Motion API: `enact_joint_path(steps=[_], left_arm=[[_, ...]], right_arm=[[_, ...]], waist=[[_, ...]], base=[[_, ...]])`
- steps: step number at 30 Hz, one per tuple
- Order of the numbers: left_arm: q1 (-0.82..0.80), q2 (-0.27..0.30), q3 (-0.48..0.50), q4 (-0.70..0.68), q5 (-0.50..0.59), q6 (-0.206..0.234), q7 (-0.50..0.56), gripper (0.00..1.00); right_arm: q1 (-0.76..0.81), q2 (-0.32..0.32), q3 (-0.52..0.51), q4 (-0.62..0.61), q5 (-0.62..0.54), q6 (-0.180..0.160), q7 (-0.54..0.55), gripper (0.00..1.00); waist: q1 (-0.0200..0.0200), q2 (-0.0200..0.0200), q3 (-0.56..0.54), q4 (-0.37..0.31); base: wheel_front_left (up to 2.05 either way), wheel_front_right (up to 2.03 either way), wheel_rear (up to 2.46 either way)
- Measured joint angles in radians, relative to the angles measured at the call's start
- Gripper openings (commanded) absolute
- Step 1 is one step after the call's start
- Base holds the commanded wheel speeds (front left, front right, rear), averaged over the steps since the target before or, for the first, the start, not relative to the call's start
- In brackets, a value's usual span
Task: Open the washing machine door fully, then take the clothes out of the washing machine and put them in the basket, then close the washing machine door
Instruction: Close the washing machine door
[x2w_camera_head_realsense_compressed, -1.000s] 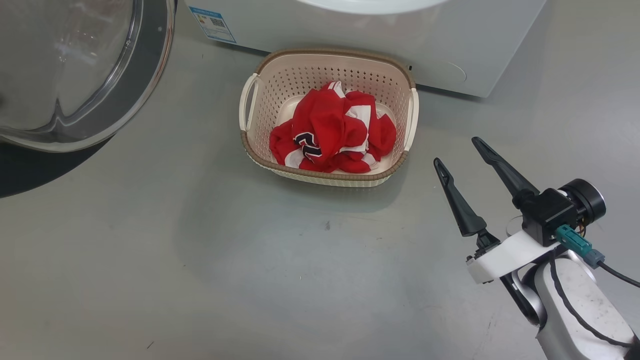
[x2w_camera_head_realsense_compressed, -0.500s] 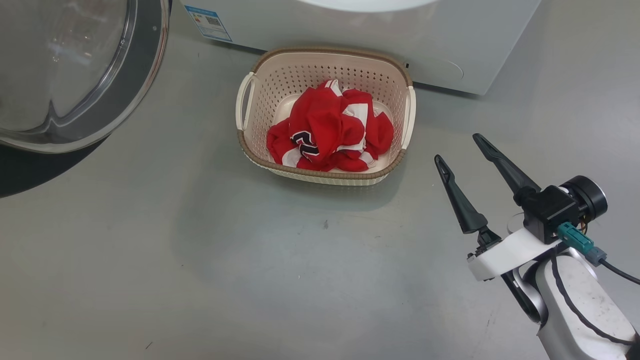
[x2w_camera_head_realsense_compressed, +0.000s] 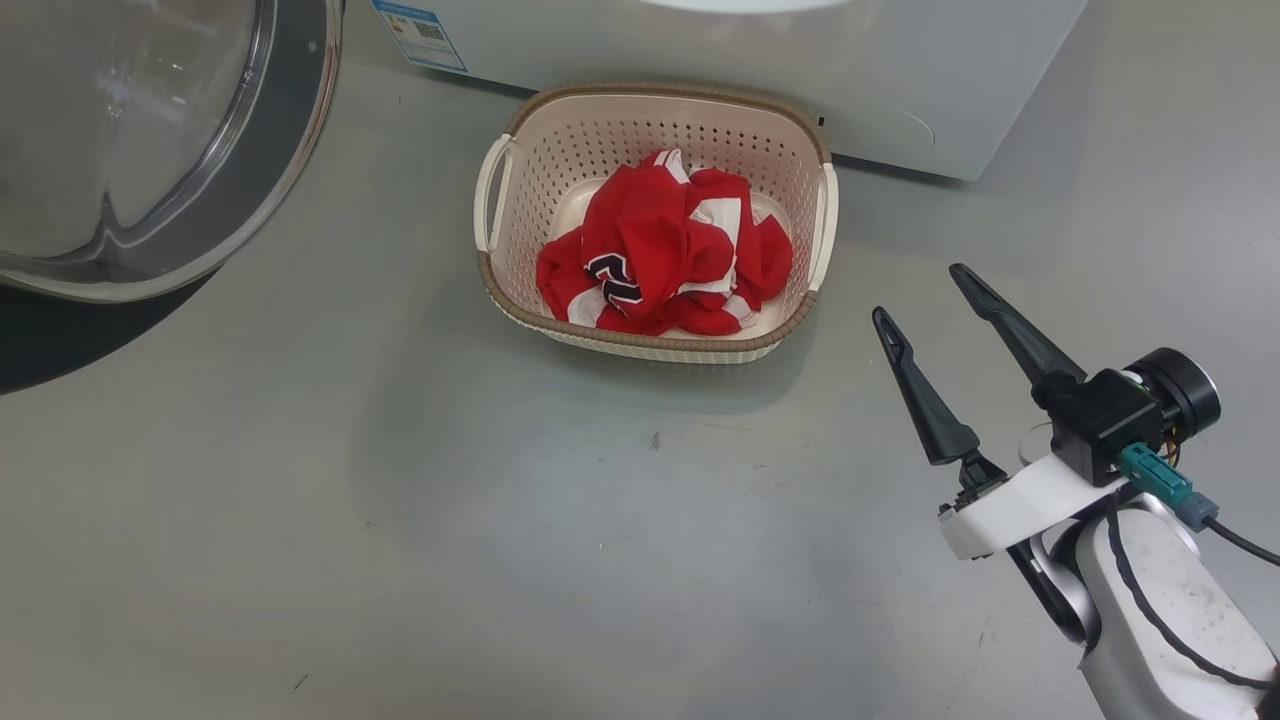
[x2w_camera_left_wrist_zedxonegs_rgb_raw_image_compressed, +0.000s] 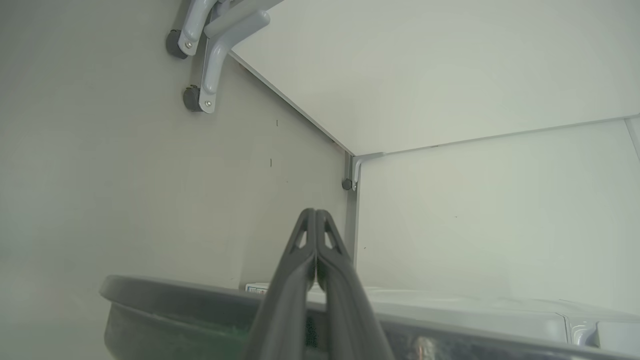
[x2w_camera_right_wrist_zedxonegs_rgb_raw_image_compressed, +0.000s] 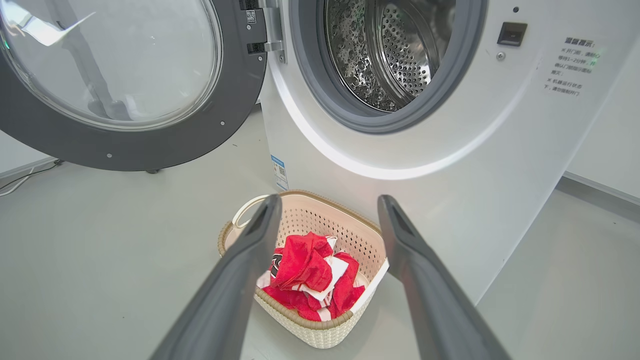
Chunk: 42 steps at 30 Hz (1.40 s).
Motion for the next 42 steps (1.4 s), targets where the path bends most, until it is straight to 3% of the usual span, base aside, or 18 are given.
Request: enact_joint_path(steps=[19, 34, 42], left_arm=[[-0.036, 0.018, -0.004, 0.081, 0.003, 0.0, -0.015, 0.0], [-0.02, -0.002, -0.044, 0.123, 0.0, -0.021, 0.122, 0.0], [-0.012, -0.013, -0.057, 0.129, -0.009, -0.062, 0.204, 0.0]], right_arm=[[-0.006, -0.013, 0.008, 0.013, -0.004, 0.0, 0.0, 1.0], [0.001, 0.006, 0.021, 0.039, -0.002, 0.0, -0.006, 1.0], [0.002, 0.02, 0.033, 0.043, -0.002, 0.0, -0.009, 1.0]], waist=[[0.0, 0.0, -0.018, -0.012], [0.0, 0.0, -0.083, 0.007], [0.0, 0.0, -0.101, 0.014]], base=[[0.0, 0.0, 0.0], [0.0, 0.0, 0.0], [0.0, 0.0, 0.0]])
